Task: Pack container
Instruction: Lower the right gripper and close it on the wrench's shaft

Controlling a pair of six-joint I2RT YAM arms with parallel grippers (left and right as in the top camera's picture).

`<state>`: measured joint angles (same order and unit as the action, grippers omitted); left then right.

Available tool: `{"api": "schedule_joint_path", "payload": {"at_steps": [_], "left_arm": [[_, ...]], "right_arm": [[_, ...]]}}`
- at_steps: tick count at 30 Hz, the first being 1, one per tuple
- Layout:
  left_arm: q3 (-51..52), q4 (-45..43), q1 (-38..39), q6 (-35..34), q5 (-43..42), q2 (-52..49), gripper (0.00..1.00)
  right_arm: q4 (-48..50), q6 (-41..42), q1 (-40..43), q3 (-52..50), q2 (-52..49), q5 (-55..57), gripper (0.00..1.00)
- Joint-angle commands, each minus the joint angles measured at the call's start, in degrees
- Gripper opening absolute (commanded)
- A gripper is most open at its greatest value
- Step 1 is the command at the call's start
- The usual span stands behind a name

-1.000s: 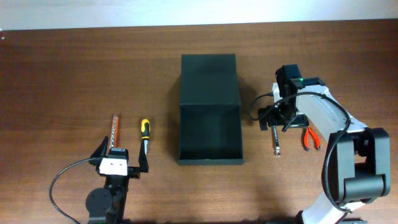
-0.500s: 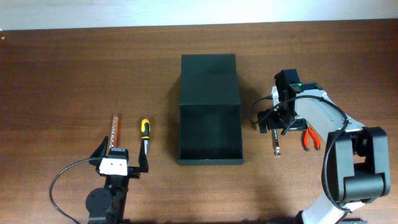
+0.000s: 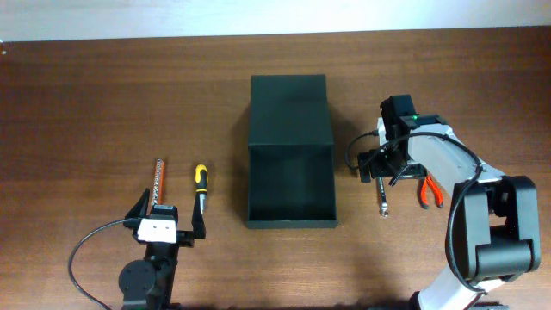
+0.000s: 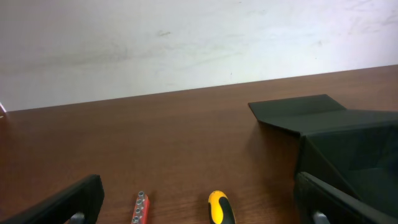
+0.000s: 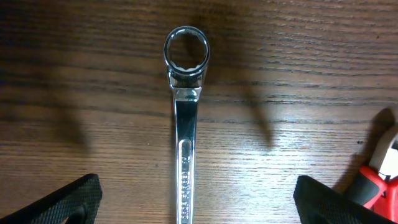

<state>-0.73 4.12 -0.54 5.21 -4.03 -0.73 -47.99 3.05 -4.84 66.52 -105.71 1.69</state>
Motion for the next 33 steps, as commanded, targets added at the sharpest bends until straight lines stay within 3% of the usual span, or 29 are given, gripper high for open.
{"api": "schedule_joint_path", "payload": {"at_steps": [1, 18, 25, 33], "left_arm": [[0.2, 0.2, -0.4, 1.1, 0.4, 0.4, 0.99], [0.2, 0.2, -0.4, 1.1, 0.4, 0.4, 0.99], [0.2, 0.2, -0.4, 1.1, 0.4, 0.4, 0.99], [0.2, 0.2, -0.4, 1.1, 0.4, 0.4, 0.99]], "right_arm": [[0.9, 0.6, 0.1, -2.3, -0.5, 0.4, 0.99], [4.4, 0.6, 0.1, -5.2, -0.5, -4.3, 1.00], [4.5, 0.7, 0.1, -5.2, -0.5, -4.1, 0.47], [3.4, 0.7, 0.1, -5.2, -0.5, -4.1, 0.10]]}}
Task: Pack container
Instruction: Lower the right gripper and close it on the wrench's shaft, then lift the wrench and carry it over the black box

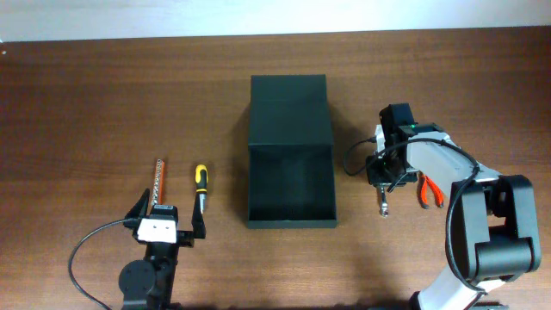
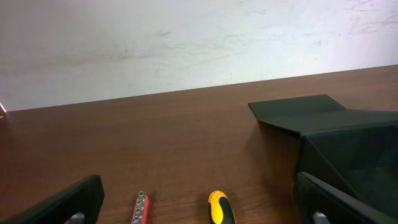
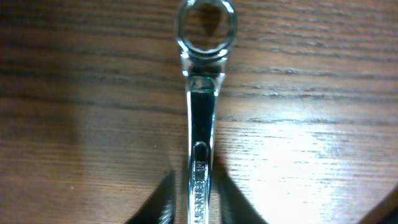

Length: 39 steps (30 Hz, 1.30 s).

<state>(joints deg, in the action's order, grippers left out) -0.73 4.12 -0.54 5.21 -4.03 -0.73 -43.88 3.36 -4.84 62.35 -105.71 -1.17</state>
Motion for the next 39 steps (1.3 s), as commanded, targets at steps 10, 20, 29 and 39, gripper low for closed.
{"api": "schedule_joint_path", "payload": {"at_steps": [10, 20, 29, 39], "left_arm": [[0.2, 0.2, -0.4, 1.1, 0.4, 0.4, 0.99], [0.2, 0.2, -0.4, 1.1, 0.4, 0.4, 0.99], [0.2, 0.2, -0.4, 1.1, 0.4, 0.4, 0.99], [0.2, 0.2, -0.4, 1.1, 0.4, 0.4, 0.99]], "right_arm": [[-8.9, 0.4, 0.1, 4.8, -0.5, -1.2, 0.04], [-32.6, -0.8, -0.8, 34.8, -0.4, -4.2, 0.04], [-51.3, -14.7, -12.0, 57.2, -0.4, -12.6, 0.04], [-44.0, -18.4, -28.3, 54.0, -1.5, -2.6, 0.04]]}}
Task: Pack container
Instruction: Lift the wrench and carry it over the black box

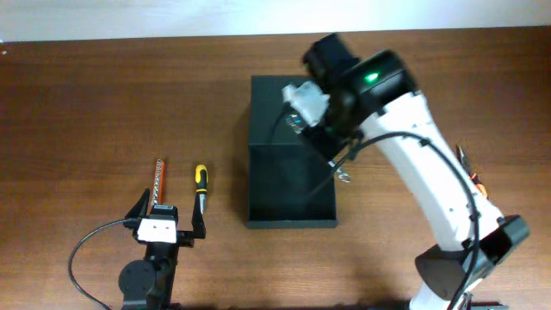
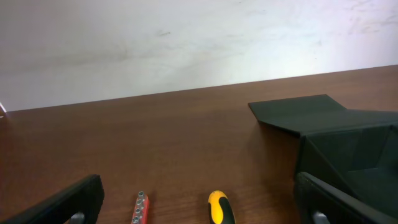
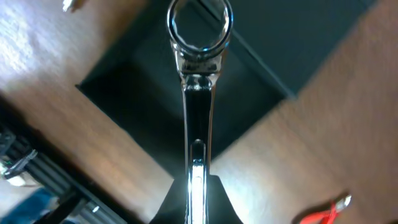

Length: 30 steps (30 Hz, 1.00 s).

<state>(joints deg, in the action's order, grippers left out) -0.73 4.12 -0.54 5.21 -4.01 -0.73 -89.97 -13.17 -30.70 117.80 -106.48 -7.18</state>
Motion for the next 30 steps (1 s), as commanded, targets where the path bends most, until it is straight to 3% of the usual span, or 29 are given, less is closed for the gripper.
{"api": "schedule_joint_path", "payload": {"at_steps": [1, 18, 30], "left_arm": [[0.2, 0.2, -0.4, 1.1, 0.4, 0.4, 0.99], [0.2, 0.2, -0.4, 1.1, 0.4, 0.4, 0.99], [0.2, 0.2, -0.4, 1.1, 0.4, 0.4, 0.99]], "right_arm": [[3.0, -1.8, -3.1, -1.7, -0.9, 3.4, 0.04], [6.2, 0.3, -4.6, -3.2, -15.5, 1.9, 0.04], [7.1, 0.1, -4.6, -3.3, -16.7, 0.1, 0.04]]}}
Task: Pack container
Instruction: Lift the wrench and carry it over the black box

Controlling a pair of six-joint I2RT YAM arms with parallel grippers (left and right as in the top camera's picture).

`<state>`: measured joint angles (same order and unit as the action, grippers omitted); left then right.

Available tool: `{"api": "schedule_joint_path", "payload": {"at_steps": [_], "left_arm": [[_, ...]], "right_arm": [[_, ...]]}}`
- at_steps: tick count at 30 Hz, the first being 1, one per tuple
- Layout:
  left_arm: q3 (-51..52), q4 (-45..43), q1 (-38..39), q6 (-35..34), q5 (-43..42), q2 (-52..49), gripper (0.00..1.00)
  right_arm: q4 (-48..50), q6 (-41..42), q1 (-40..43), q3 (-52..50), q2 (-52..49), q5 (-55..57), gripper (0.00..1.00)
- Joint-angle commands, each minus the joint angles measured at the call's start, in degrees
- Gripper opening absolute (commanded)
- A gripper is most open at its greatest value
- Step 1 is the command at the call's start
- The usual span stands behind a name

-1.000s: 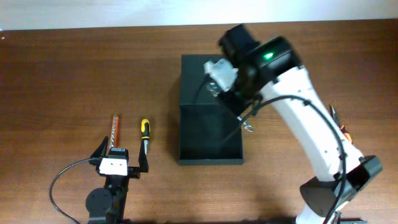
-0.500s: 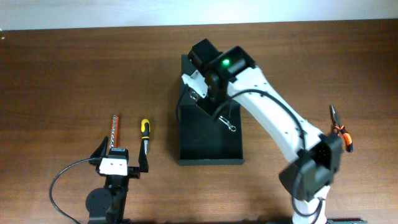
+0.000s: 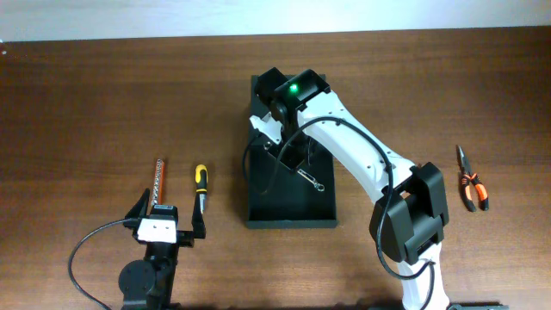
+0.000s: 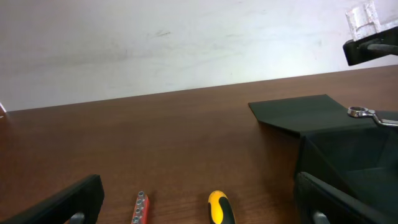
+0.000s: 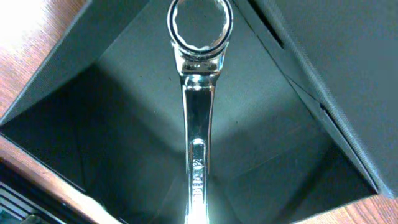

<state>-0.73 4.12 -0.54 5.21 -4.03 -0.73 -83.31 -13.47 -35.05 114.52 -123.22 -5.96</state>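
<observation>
The black box [image 3: 258,211] stands open at the table's middle, its lid [image 3: 320,95] folded back. My right gripper [image 3: 291,164] reaches into it, shut on a silver wrench [image 3: 308,176]. In the right wrist view the wrench [image 5: 198,112] points ring end first at the box floor [image 5: 124,124], with the gripper [image 5: 198,214] at the bottom edge. The left wrist view catches the ring end [image 4: 360,112] at the box rim. My left gripper [image 3: 168,215] rests open near the front edge, behind a yellow-and-black screwdriver [image 3: 200,185] and a red bit holder [image 3: 158,181].
Orange-handled pliers [image 3: 472,189] lie on the table at the far right. In the left wrist view the screwdriver handle [image 4: 219,208] and bit holder [image 4: 140,208] lie between the open fingers [image 4: 68,202]. A white wall runs behind the table's far edge.
My right gripper with the wrench was high over the box's right side; now it is lower and further left, with the wrench down in the box opening. The left arm has not moved.
My right gripper hung open over the wrench on the table right of the box, beside the pliers. Then it was down round the wrench. Then it held the wrench high over the box. Now the wrench is inside the box opening, still gripped.
</observation>
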Motion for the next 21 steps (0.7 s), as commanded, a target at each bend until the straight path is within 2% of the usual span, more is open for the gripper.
{"api": "schedule_joint_path", "payload": {"at_steps": [1, 10, 21], "left_arm": [[0.2, 0.2, -0.4, 1.1, 0.4, 0.4, 0.99], [0.2, 0.2, -0.4, 1.1, 0.4, 0.4, 0.99], [0.2, 0.2, -0.4, 1.1, 0.4, 0.4, 0.99]], "right_arm": [[0.6, 0.4, -0.3, 0.0, 0.0, -1.1, 0.04], [1.7, -0.3, -0.3, -1.0, 0.0, -1.2, 0.04], [3.9, -1.1, -0.3, -8.5, 0.0, -1.7, 0.04]]}}
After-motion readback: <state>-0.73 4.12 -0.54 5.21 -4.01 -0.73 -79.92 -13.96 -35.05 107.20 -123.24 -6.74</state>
